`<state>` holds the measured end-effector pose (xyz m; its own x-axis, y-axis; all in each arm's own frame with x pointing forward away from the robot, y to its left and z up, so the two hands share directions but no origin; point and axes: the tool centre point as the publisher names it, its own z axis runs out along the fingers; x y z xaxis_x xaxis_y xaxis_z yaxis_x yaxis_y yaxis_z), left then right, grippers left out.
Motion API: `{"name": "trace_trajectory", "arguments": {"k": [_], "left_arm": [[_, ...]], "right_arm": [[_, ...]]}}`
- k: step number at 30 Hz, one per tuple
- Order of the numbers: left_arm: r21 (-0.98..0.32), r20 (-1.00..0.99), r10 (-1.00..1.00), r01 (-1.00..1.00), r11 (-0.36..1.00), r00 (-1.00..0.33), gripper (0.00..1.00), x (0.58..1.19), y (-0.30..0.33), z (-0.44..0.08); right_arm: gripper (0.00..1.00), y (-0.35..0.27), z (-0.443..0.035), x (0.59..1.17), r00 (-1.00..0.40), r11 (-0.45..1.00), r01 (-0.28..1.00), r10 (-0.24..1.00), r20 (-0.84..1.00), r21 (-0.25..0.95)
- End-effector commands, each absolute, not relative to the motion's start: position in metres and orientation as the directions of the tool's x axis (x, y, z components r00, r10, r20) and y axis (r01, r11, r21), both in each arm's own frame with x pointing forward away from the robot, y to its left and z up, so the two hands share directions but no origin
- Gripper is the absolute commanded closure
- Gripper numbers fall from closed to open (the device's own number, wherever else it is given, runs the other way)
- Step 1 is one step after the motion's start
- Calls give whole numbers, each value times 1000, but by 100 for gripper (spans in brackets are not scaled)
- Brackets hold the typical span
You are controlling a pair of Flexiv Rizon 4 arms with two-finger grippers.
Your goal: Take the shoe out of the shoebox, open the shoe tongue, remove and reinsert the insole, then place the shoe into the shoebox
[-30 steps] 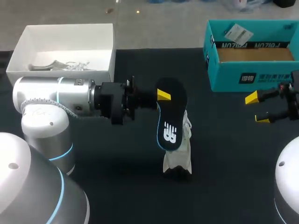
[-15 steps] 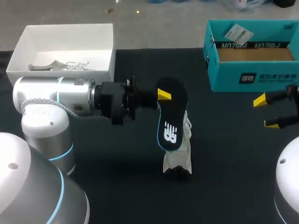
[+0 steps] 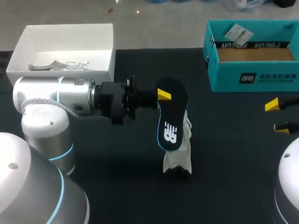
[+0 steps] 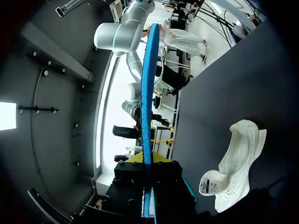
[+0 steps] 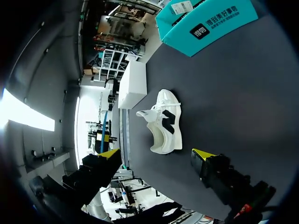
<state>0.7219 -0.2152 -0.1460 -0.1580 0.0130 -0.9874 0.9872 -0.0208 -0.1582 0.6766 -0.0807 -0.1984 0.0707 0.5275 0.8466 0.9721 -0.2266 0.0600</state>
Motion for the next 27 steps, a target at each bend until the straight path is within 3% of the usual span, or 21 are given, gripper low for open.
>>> {"name": "trace_trajectory", "arguments": {"k": [1, 2, 5, 11, 12, 27], "left_arm": [[-410, -897, -142, 908, -89, -418, 100, 719, -215, -141], [-528, -823, -172, 841, -115, -541, 100, 717, -214, -140], [-717, -671, -127, 682, -144, -731, 100, 702, -213, -142], [-902, -429, 118, 417, -112, -896, 100, 670, -200, -150], [-957, -284, 186, 267, -114, -941, 100, 662, -195, -153], [-952, -300, 197, 280, -123, -934, 100, 663, -200, -157]], "right_arm": [[0, -80, -198, 675, 72, -230, 971, 529, 845, 62], [0, -80, -198, 675, 72, -230, 971, 529, 845, 62], [0, -80, -198, 675, 72, -230, 971, 529, 845, 62], [0, -80, -198, 675, 72, -230, 971, 529, 845, 62], [0, -80, -198, 675, 72, -230, 971, 529, 845, 62], [0, -80, -198, 675, 72, -230, 971, 529, 845, 62]]}}
